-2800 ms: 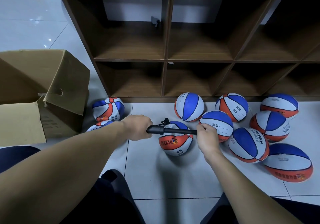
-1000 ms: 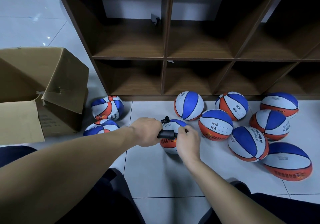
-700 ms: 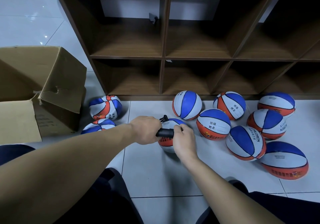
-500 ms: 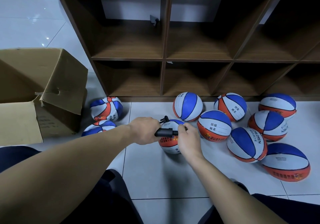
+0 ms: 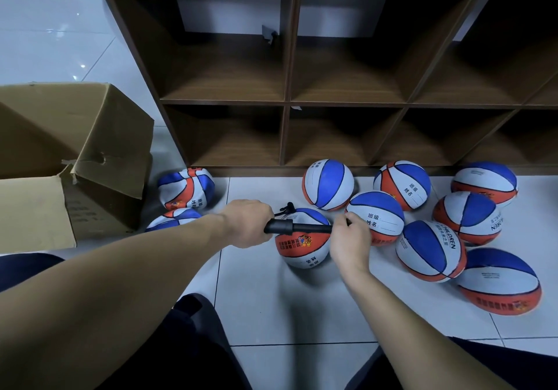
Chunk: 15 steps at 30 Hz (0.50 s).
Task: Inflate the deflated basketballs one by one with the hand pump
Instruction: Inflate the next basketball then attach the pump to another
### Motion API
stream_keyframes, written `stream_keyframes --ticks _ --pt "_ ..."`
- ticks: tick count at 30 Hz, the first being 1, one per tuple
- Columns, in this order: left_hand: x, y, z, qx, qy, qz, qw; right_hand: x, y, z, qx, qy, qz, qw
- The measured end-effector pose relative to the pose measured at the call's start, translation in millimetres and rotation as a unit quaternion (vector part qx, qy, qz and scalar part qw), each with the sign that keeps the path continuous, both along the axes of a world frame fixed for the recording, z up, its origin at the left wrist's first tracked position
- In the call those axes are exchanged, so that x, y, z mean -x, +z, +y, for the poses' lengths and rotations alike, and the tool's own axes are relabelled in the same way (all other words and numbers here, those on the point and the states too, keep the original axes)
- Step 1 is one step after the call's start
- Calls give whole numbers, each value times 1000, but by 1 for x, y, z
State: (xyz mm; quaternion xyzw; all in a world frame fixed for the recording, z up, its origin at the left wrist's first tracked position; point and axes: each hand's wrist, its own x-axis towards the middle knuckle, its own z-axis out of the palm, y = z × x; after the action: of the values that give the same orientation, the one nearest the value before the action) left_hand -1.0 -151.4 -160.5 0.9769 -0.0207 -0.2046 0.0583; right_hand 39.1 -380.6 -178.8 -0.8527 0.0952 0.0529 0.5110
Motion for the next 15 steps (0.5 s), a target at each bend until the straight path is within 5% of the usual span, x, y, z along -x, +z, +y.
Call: stream_keyframes --ticks 15 --pt "3 0 -26 -8 -32 7 999 35 -2 35 36 80 -6 996"
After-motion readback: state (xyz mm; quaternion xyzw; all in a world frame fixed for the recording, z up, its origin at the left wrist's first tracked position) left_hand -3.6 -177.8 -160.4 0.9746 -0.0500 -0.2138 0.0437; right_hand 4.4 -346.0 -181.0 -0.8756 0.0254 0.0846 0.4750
